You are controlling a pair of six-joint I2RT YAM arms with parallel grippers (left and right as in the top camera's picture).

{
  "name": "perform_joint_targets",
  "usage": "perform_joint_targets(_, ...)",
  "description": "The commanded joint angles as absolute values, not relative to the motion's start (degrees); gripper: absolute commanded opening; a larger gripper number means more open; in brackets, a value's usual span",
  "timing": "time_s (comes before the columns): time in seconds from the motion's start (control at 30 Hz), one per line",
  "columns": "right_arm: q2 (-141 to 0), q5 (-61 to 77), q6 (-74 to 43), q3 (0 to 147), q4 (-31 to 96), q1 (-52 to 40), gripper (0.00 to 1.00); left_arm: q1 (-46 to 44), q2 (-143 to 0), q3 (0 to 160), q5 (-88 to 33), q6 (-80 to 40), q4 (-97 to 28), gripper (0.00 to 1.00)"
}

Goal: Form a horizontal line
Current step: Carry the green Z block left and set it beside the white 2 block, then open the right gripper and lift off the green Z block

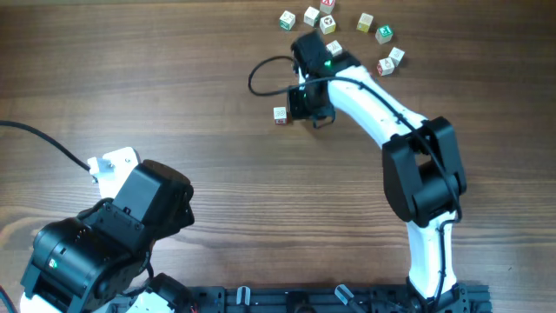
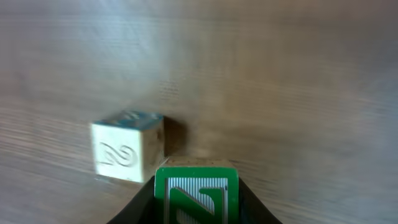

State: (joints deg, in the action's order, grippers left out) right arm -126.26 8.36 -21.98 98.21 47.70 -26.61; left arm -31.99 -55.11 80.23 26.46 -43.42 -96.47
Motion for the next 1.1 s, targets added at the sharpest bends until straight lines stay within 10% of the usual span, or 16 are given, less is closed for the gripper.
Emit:
perform_joint_targets(0.0, -126.1, 8.5, -26.5, 94.7, 44.4, -26.8, 0.26, -32.0, -54.9, 80.4, 26.4, -43.5, -96.5, 1.0)
perform_joint_targets(1.07, -125.5, 0.8, -28.5, 98.0, 42.6, -26.6, 0.51, -32.0, -54.9, 80.4, 26.4, -43.5, -96.5, 1.0)
